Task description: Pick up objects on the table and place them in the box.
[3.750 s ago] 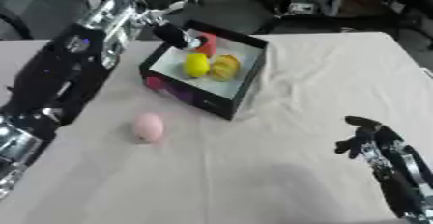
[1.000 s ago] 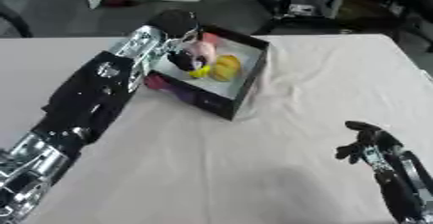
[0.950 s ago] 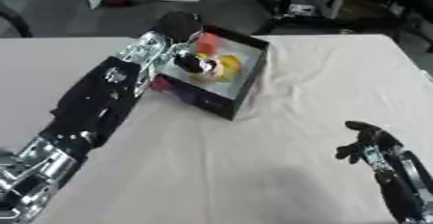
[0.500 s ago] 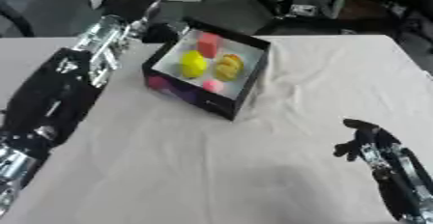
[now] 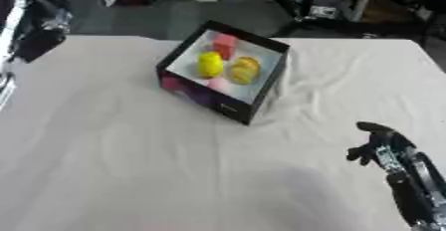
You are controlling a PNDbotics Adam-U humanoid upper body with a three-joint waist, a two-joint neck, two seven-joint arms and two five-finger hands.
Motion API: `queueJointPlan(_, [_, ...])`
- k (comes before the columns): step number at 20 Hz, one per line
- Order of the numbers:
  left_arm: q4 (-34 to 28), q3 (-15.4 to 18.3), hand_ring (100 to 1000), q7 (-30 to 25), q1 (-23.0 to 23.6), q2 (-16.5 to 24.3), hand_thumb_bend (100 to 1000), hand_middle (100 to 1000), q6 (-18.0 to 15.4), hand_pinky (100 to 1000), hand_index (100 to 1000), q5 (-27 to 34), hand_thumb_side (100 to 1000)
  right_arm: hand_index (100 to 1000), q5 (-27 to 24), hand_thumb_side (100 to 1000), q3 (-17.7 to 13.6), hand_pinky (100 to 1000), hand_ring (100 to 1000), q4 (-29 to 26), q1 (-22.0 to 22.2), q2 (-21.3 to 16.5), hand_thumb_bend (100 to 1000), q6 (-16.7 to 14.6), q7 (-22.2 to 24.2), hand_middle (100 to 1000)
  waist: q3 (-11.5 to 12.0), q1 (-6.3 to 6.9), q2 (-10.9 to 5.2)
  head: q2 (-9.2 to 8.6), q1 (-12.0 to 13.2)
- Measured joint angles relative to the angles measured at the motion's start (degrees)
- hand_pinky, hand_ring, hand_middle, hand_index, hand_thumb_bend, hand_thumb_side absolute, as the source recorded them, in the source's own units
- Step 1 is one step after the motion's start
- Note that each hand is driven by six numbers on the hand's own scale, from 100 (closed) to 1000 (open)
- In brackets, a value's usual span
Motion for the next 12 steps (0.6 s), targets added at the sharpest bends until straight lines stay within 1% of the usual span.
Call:
queueJointPlan(1, [-0.8, 0.6, 549, 1.2, 1.8, -1.3, 100, 602, 0.1, 622, 810, 1.4, 843, 783, 0.0, 757, 0.0, 692, 517, 0.0, 0.0, 0.2, 100, 0.1, -0.1, 328, 0.1, 0.0, 0.0, 0.0, 0.4])
queueJointPlan(3, [-1.4, 0.9, 547, 2.5, 3.3, -3.3, 100, 600, -0.1, 619, 810, 3.5, 846, 782, 0.1, 751, 0.0, 692, 517, 0.0, -0.1, 0.4, 100, 0.1, -0.1, 329, -0.1, 0.0, 0.04, 0.0, 1.2])
queueJointPlan(6, [-1.8, 0.1, 546, 2.8, 3.3, -5.2, 100, 598, -0.6, 618, 808, 5.8, 853, 782, 0.1, 744, -0.1, 692, 517, 0.0, -0.2, 0.4, 100, 0.1, -0.2, 330, -0.5, 0.0, 0.23, 0.0, 1.8])
queueJointPlan(12, [-1.3, -1.1, 538, 2.9, 3.3, -6.8, 100, 589, -1.4, 610, 803, 8.1, 862, 782, 0.1, 736, -0.1, 692, 517, 0.0, -0.3, 0.4, 100, 0.1, -0.3, 331, -0.6, 0.0, 0.23, 0.0, 1.8])
